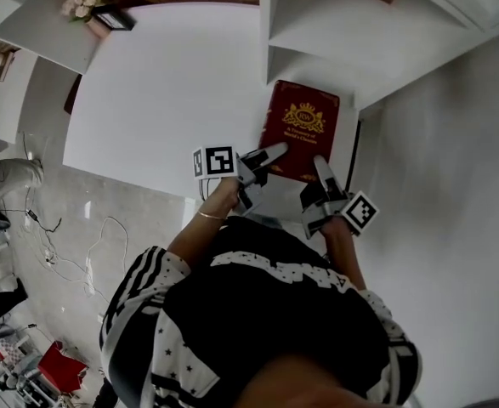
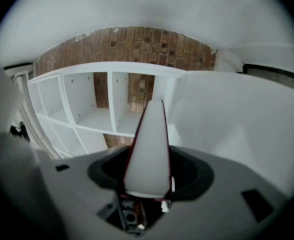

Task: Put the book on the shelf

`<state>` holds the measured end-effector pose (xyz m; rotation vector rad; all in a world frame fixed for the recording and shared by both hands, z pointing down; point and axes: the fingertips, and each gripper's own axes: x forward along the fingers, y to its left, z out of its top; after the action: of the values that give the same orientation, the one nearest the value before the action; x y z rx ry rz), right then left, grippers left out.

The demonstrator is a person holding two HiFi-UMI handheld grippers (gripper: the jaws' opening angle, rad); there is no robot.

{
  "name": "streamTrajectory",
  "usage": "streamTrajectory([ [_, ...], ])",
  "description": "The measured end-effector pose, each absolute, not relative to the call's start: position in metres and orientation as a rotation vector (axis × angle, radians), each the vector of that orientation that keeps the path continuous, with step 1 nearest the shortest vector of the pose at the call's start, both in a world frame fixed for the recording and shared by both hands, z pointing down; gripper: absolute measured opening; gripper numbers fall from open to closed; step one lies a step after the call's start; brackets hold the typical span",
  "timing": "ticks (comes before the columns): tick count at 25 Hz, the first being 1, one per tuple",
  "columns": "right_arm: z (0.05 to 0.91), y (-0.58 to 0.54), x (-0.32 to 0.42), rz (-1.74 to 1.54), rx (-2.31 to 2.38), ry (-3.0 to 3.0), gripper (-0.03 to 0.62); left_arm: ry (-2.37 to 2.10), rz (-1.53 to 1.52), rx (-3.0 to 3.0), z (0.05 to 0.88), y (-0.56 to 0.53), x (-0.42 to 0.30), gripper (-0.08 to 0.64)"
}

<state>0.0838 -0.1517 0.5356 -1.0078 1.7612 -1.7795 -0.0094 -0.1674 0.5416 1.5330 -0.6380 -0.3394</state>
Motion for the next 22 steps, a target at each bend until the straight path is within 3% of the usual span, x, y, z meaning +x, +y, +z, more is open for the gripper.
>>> streamTrajectory([
  [22,0.5301,-0.1505,0.0843,-1.788,-1.074,1.814,0.249,-0.673,-0.361,1.475,0.5375,-0.1645,-0.0101,0.274],
])
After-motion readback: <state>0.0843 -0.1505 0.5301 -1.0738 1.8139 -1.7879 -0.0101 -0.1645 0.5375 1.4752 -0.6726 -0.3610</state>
